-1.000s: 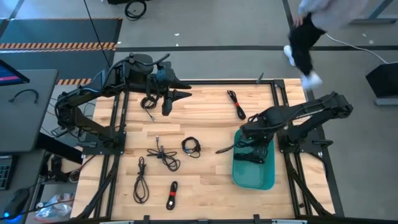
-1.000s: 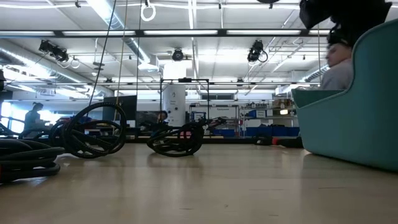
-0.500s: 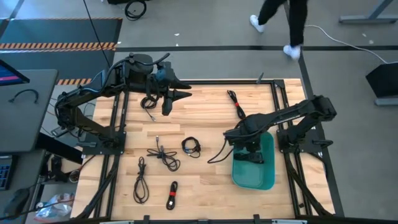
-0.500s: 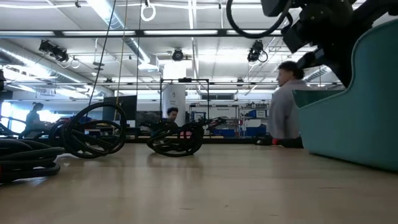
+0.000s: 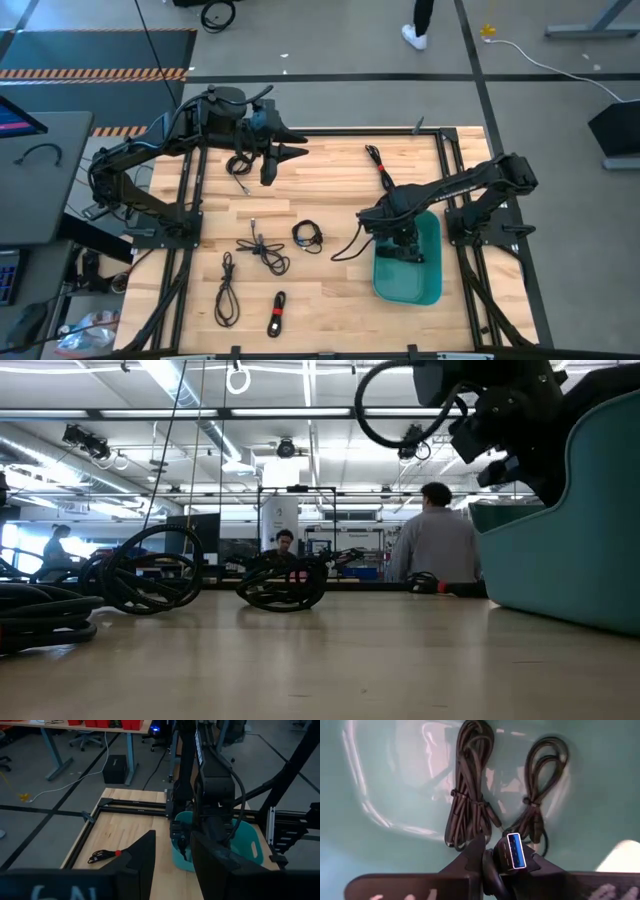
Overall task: Pick and place USB-C Cables
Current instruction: Put the black charger cable into the green bin
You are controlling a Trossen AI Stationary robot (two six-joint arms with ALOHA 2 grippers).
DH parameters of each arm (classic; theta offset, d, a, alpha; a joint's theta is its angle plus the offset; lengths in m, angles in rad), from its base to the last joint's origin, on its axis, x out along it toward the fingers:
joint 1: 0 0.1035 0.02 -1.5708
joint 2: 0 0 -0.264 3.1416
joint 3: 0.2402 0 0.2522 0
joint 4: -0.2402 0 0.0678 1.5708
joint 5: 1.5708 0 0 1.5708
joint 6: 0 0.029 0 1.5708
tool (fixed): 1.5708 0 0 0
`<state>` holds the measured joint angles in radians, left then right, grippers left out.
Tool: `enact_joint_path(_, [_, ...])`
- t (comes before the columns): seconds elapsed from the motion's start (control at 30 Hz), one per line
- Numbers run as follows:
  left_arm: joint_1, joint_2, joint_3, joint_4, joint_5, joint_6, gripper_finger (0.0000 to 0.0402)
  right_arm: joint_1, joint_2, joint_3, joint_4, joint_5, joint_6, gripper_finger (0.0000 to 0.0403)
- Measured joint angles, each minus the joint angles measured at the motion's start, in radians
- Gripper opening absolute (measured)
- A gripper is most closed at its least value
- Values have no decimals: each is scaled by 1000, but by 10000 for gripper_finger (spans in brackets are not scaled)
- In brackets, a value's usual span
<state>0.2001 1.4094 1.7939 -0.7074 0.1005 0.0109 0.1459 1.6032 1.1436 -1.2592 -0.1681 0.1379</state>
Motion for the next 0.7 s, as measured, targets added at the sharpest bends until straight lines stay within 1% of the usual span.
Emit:
enact_joint_path(0.07, [0, 0, 0, 0, 0, 0, 130, 0, 0, -28, 17, -16, 3, 49])
enact_joint_path(0.3, [0, 0, 0, 0, 0, 1, 130, 0, -1, -101, 83, -15, -1, 49])
enact_joint_path(0.4, [0, 0, 0, 0, 0, 1, 130, -1, -1, -133, 137, -40, -5, 49])
enact_joint_path(0.5, [0, 0, 0, 0, 0, 1, 130, -1, -1, -169, 173, -42, -9, 49])
enact_joint_path(0.7, [0, 0, 0, -2, 0, 1, 130, -1, -1, -212, 194, -38, -10, 49])
